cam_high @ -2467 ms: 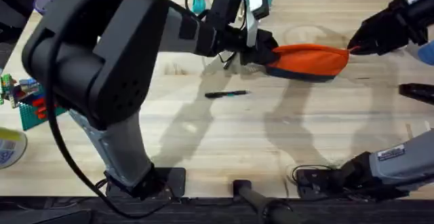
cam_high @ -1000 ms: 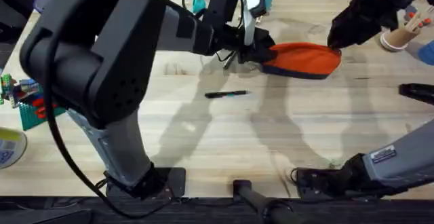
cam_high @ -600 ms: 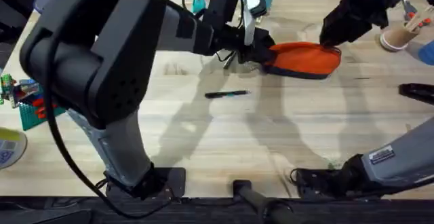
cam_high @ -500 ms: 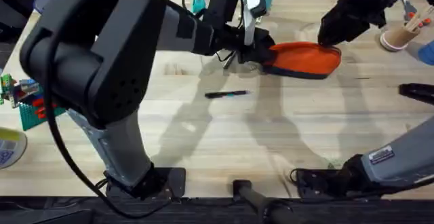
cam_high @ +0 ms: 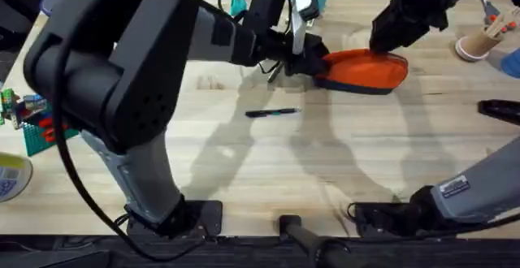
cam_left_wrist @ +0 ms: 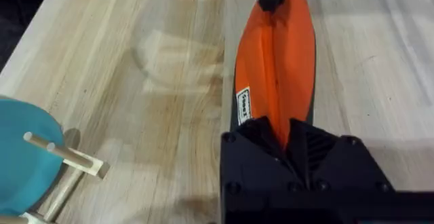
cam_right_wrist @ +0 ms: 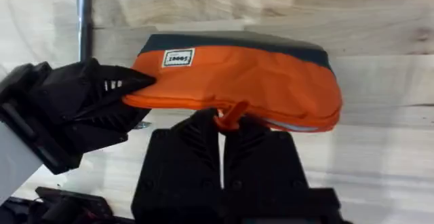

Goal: Unzip the bag, pick up the pens from the table one at a time and place them inside, then zip the bag closed.

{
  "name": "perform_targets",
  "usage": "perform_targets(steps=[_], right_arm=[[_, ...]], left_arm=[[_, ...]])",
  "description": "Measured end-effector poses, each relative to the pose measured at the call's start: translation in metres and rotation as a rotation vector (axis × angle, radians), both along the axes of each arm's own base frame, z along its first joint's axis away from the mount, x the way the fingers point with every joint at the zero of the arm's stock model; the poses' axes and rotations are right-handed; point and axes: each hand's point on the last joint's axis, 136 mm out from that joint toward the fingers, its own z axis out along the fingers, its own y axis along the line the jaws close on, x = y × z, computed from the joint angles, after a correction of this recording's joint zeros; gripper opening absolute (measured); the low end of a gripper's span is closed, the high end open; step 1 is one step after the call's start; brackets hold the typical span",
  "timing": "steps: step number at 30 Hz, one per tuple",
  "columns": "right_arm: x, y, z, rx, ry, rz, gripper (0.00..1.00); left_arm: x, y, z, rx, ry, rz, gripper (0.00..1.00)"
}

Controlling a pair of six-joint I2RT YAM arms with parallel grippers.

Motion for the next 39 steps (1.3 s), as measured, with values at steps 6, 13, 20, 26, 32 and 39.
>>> perform_targets(steps=[6,13,20,26,32,39], right_arm=[[0.003,0.013,0.000,-0.008,-0.018,0.036,0.033],[0.011,0.030,0.002,0.005,-0.059,0.077,0.033],[0.009,0.059,0.004,0.048,-0.073,0.139,0.033],[0.008,0.067,0.004,0.051,-0.076,0.159,0.033],[0.006,0.077,0.004,0.051,-0.077,0.187,0.033],[0.005,0.080,0.004,0.052,-0.075,0.187,0.033]], left_arm=[[0.000,0.000,0.000,0.000,0.000,0.000,0.043],[0.005,0.006,0.000,0.002,0.003,0.015,0.043],[0.004,0.006,0.000,0.001,0.004,0.014,0.043],[0.004,0.005,0.000,0.000,0.004,0.013,0.043],[0.004,0.005,0.000,-0.001,0.006,0.011,0.043],[0.003,0.005,0.000,-0.002,0.008,0.009,0.043]])
